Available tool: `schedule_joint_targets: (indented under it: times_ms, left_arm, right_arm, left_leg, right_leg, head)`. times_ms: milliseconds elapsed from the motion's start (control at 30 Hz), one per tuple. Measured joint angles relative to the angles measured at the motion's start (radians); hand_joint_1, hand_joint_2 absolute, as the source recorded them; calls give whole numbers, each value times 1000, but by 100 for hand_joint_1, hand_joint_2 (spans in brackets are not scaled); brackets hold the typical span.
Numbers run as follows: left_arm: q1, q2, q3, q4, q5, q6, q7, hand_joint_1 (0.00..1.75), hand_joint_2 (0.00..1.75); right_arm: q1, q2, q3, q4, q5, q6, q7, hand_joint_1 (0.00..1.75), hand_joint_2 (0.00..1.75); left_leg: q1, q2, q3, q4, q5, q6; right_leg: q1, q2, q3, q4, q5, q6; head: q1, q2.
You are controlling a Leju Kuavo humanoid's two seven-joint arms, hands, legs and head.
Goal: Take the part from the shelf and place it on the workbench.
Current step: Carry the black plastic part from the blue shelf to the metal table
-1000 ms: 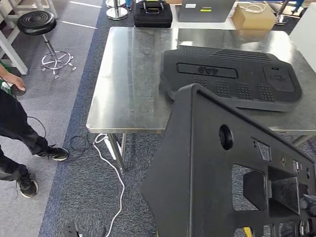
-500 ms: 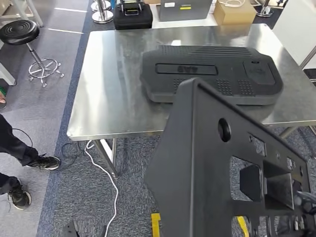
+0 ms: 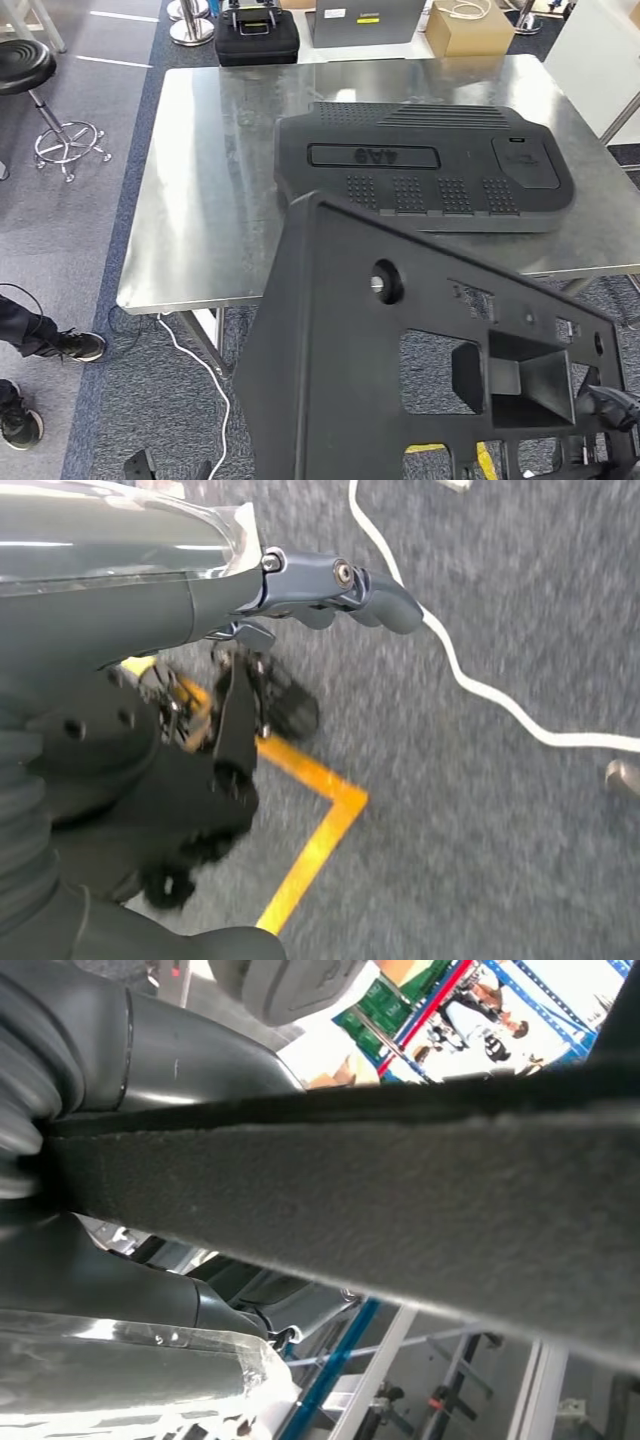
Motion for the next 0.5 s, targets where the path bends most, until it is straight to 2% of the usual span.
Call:
schedule_joint_targets:
  times_ms: [67, 100, 133, 167, 200, 233, 267, 300, 367, 433, 467, 500]
  left_arm:
    - [0, 0, 0, 0, 0, 0, 0, 0, 175]
    - [1, 0, 0, 0, 0, 0, 0, 0, 175]
    - [2, 0, 0, 0, 0, 0, 0, 0, 175]
    - [4, 0, 1, 0, 0, 0, 1, 0, 175]
    - [4, 0, 1, 0, 0, 0, 1, 0, 175]
    - [4, 0, 1, 0, 0, 0, 2, 0, 175]
    - [2, 0, 1, 0, 0, 0, 3, 0, 175]
    - [0, 0, 1, 0, 0, 0, 3, 0, 175]
    - [-3, 0, 2, 0, 0, 0, 5, 0, 175]
    - [-3, -1, 2, 0, 0, 0, 6, 0, 175]
    - [-3, -1, 2, 0, 0, 1, 6, 0, 175]
    - [-3, -1, 2, 0, 0, 1, 6, 0, 175]
  right_arm:
    - [0, -1, 1, 5, -7, 0, 7, 175, 175]
    - [0, -1, 1, 8, -8, 0, 8, 175, 175]
    - [0, -1, 1, 10, -4, 0, 5, 175, 175]
    - [0, -1, 1, 11, 6, 0, 1, 175, 175]
    - [-1, 0, 0, 11, 16, 0, -5, 175, 175]
    - [-2, 0, 0, 12, 26, 0, -11, 175, 175]
    - [-3, 1, 1, 13, 34, 0, -17, 175, 175]
    - [-4, 2, 1, 14, 38, 0, -22, 175, 175]
    - [-6, 4, 0, 14, 37, 0, -26, 175, 175]
    - [-6, 6, -2, 14, 33, 0, -24, 175, 175]
    - [-6, 6, -3, 14, 31, 0, -23, 175, 175]
    - [-8, 7, -4, 14, 30, 0, -23, 175, 175]
  left_leg:
    - [3, 2, 15, -2, -13, 2]
    - [4, 2, 25, -2, -21, 0]
    - [6, 1, 37, -2, -30, -2]
    - [8, 1, 52, -2, -40, -5]
    - [11, 1, 67, -2, -51, -10]
    - [12, 1, 81, -4, -61, -16]
    - [13, 1, 91, -5, -69, -22]
    - [13, 1, 94, -7, -74, -28]
    - [13, 3, 93, -12, -76, -38]
    - [14, 5, 91, -7, -86, -47]
    - [14, 5, 82, 17, -100, -50]
    - [13, 4, 57, 66, -122, -50]
  right_leg:
    - [-6, -4, -92, 140, -33, 12]
    - [-10, -5, -130, 184, -29, 16]
    - [-13, -6, -151, 191, -5, 19]
    - [-15, -7, -154, 160, 39, 22]
    - [-16, -8, -142, 100, 94, 24]
    - [-14, -10, -126, 47, 134, 25]
    - [-11, -12, -110, 1, 157, 21]
    - [-7, -13, -100, -27, 159, 13]
    - [-1, -10, -95, -45, 141, -7]
    - [-4, -7, -89, -57, 134, -22]
    - [-6, -6, -82, -62, 132, -29]
    - [-7, -6, -75, -67, 129, -37]
  head:
    - [0, 0]
    - [1, 0]
    - [1, 0]
    - [1, 0]
    - [1, 0]
    - [1, 0]
    - [1, 0]
    - [1, 0]
    - [1, 0]
    - [0, 0]
    - [0, 0]
    - [-2, 0]
